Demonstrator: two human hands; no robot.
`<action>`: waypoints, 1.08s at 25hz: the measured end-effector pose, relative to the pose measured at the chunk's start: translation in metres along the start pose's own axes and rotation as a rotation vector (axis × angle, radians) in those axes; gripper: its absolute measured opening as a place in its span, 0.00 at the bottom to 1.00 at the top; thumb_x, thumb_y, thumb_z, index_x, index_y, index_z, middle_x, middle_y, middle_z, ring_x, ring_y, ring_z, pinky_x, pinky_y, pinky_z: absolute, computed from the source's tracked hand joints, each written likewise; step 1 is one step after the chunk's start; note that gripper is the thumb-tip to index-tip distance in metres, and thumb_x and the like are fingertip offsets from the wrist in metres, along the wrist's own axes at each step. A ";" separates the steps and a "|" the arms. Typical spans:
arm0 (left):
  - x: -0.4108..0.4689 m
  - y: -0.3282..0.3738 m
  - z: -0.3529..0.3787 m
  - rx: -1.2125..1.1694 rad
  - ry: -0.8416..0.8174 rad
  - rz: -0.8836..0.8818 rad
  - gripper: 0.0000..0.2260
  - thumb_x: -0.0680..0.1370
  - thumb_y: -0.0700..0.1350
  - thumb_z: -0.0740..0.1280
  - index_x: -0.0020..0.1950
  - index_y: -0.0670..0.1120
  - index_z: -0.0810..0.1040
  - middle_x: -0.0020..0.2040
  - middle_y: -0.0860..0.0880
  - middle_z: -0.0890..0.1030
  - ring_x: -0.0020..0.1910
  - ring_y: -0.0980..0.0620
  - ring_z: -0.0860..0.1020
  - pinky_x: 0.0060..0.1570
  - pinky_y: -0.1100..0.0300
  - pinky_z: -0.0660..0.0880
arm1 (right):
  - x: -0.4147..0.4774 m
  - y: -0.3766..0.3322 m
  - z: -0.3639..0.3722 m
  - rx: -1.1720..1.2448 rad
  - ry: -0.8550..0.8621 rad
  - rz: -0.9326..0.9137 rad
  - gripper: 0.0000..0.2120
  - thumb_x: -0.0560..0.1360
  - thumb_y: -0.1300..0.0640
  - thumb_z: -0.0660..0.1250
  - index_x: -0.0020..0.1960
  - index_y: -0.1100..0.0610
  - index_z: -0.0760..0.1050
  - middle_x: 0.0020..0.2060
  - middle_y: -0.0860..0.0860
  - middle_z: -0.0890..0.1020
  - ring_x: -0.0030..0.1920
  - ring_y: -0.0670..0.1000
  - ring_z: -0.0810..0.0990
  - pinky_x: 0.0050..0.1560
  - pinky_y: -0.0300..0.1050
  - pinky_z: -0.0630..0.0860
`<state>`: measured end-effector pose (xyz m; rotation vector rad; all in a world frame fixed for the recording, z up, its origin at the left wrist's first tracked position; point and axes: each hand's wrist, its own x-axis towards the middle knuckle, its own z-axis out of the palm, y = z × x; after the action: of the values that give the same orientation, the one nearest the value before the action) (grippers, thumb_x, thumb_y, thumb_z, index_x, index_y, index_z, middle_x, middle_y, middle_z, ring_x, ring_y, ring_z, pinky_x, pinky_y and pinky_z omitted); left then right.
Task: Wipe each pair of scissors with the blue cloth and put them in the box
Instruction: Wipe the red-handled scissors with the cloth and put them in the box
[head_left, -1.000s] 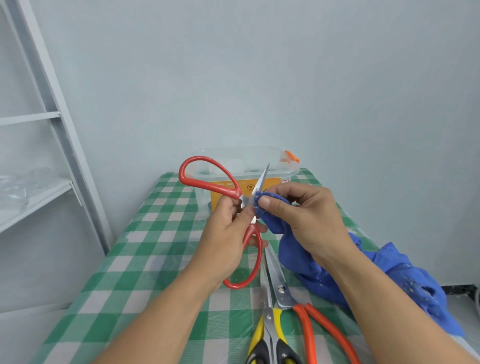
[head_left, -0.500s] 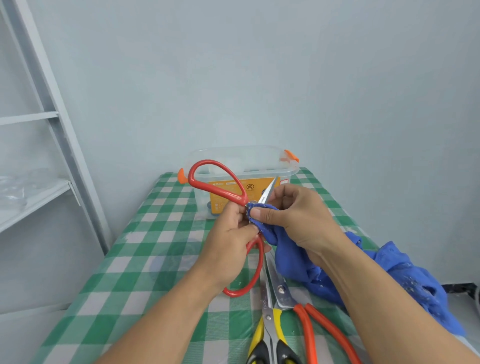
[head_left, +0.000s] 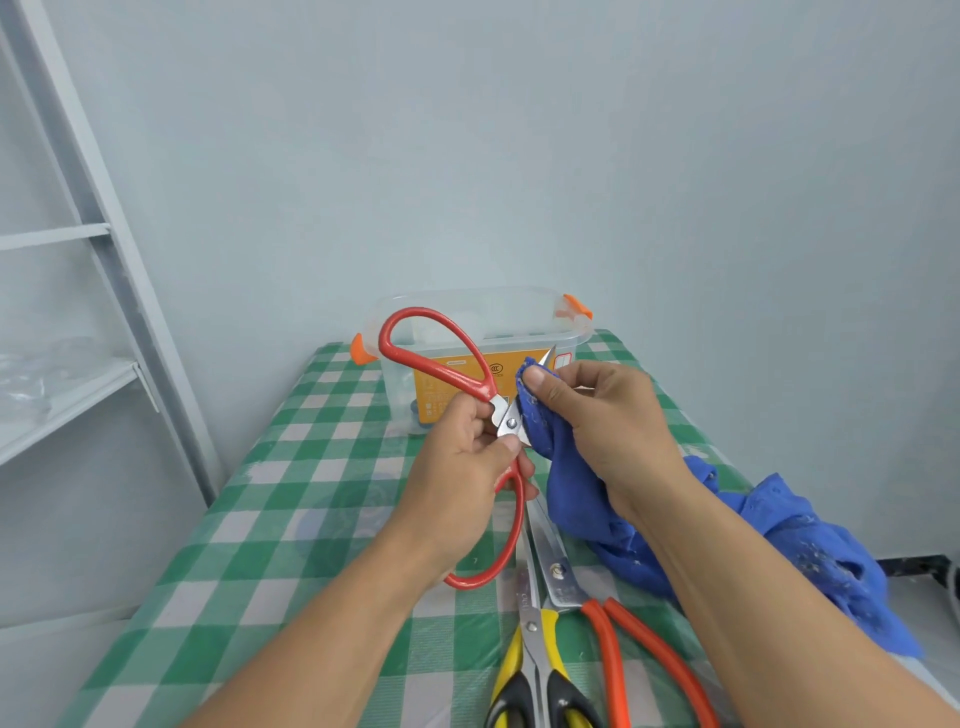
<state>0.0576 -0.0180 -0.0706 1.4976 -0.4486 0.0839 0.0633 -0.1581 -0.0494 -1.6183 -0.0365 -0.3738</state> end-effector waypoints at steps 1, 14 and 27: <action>0.000 0.000 0.000 -0.019 0.005 -0.011 0.08 0.81 0.29 0.59 0.50 0.40 0.71 0.42 0.40 0.76 0.35 0.51 0.78 0.37 0.55 0.80 | 0.000 0.001 -0.001 0.026 -0.006 -0.006 0.17 0.77 0.51 0.72 0.38 0.63 0.78 0.31 0.57 0.77 0.30 0.51 0.73 0.33 0.40 0.70; 0.001 0.004 -0.006 -0.093 -0.019 -0.084 0.08 0.81 0.29 0.59 0.51 0.40 0.73 0.39 0.44 0.77 0.33 0.52 0.79 0.36 0.55 0.81 | 0.000 0.000 -0.016 -0.065 -0.171 -0.067 0.12 0.71 0.60 0.78 0.42 0.68 0.79 0.34 0.59 0.83 0.32 0.49 0.79 0.34 0.39 0.75; 0.001 0.005 -0.010 0.026 -0.023 -0.071 0.07 0.81 0.29 0.60 0.50 0.39 0.74 0.32 0.48 0.78 0.32 0.50 0.78 0.36 0.53 0.81 | 0.000 0.011 -0.007 -0.034 -0.178 -0.011 0.14 0.74 0.57 0.75 0.41 0.70 0.80 0.31 0.58 0.78 0.31 0.52 0.74 0.32 0.40 0.71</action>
<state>0.0589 -0.0081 -0.0658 1.5395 -0.4135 0.0165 0.0648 -0.1659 -0.0594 -1.6816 -0.1754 -0.2393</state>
